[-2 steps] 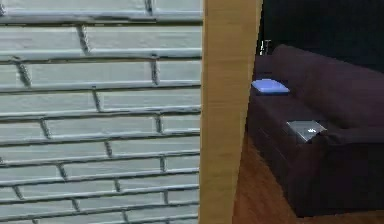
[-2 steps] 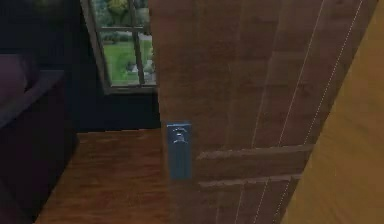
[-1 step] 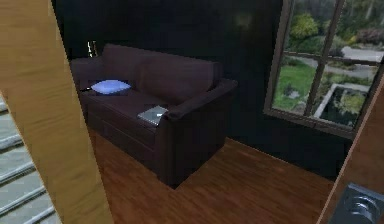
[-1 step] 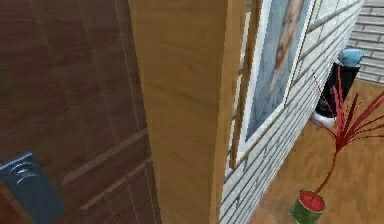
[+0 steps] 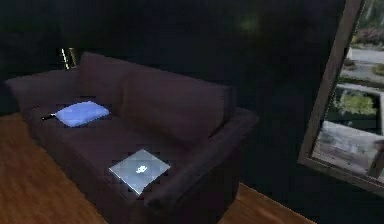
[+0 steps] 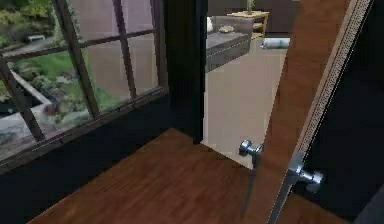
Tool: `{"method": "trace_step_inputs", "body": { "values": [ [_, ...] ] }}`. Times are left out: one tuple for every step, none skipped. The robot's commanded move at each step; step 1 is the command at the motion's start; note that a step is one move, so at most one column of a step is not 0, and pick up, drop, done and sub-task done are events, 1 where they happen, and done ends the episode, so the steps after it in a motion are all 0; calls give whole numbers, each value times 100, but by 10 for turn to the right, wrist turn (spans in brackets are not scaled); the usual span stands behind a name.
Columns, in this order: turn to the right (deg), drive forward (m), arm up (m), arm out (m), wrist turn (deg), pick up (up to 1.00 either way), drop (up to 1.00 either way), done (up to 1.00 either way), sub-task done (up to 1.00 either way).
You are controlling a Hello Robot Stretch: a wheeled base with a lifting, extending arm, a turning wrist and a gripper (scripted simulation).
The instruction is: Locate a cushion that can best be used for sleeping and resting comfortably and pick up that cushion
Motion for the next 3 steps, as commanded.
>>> {"method": "trace_step_inputs", "body": {
  "values": [
    [-450,0,0,0,0,0,0,0,0],
    [-150,0,0,0,0,0,0,0,0],
    [0,30,0,0,0,0,0,0,0]
  ]
}}
